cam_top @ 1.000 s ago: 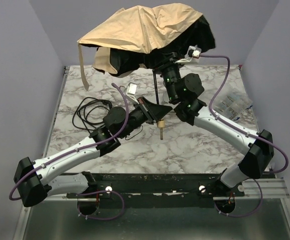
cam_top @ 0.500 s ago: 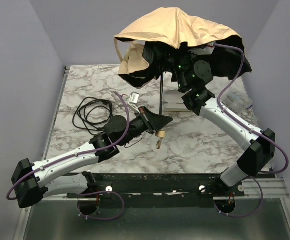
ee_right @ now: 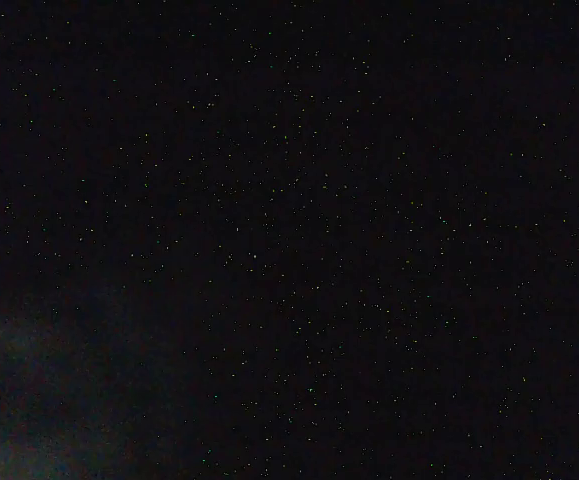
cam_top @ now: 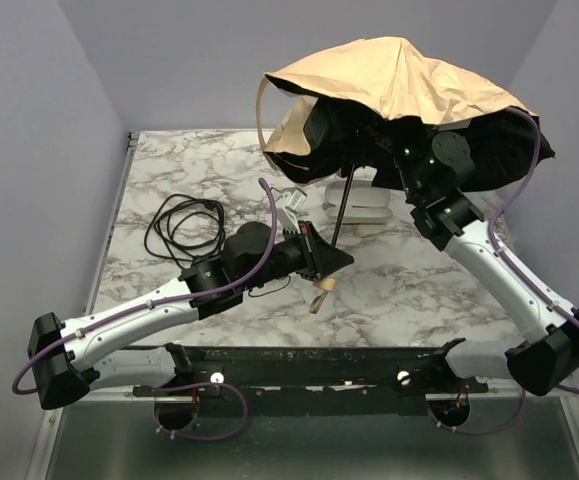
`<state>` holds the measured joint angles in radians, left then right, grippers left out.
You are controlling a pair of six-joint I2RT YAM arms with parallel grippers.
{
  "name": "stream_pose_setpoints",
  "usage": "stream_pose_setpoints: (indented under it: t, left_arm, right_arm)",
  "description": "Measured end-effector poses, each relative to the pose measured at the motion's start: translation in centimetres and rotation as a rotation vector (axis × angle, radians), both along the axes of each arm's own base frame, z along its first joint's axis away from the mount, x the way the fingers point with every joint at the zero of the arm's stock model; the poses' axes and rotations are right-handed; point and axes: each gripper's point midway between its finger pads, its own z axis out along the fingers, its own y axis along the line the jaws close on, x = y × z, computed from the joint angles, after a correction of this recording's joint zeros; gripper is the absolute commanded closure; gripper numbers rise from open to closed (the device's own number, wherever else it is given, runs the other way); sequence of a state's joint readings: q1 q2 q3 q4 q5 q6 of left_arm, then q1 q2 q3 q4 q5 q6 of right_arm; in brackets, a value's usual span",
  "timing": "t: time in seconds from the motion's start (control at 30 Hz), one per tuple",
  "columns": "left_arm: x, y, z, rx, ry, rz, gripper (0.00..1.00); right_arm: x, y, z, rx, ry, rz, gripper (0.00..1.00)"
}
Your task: Open the umbrella
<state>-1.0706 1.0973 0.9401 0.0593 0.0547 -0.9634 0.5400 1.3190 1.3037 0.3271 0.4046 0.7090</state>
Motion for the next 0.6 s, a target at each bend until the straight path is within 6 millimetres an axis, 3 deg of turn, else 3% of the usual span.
stream_pose_setpoints:
  t: [0.17, 0.3, 0.43, 0.6]
  left_arm:
    - [-0.4, 0.6, -1.5, 0.060, 0.038, -0.054, 1.00]
    - [-0.1, 1.3, -3.0, 0.093, 0.097, -0.062, 1.00]
    - [0.9, 2.2, -5.0, 0.103, 0.172, -0.040, 1.00]
    - [1.4, 2.7, -6.6, 0.106, 0.250, -0.021, 1.00]
  right_arm:
    - [-1.2, -0.4, -2.7, -0.063, 0.112, 0.064, 0.21]
    - [-1.9, 1.0, -6.2, -0.093, 0.221, 0.171, 0.18]
    - [-3.3, 3.0, -9.7, -0.100, 0.344, 0.307, 0.18]
    - [-4.7, 4.9, -12.8, -0.080, 0.434, 0.432, 0.25]
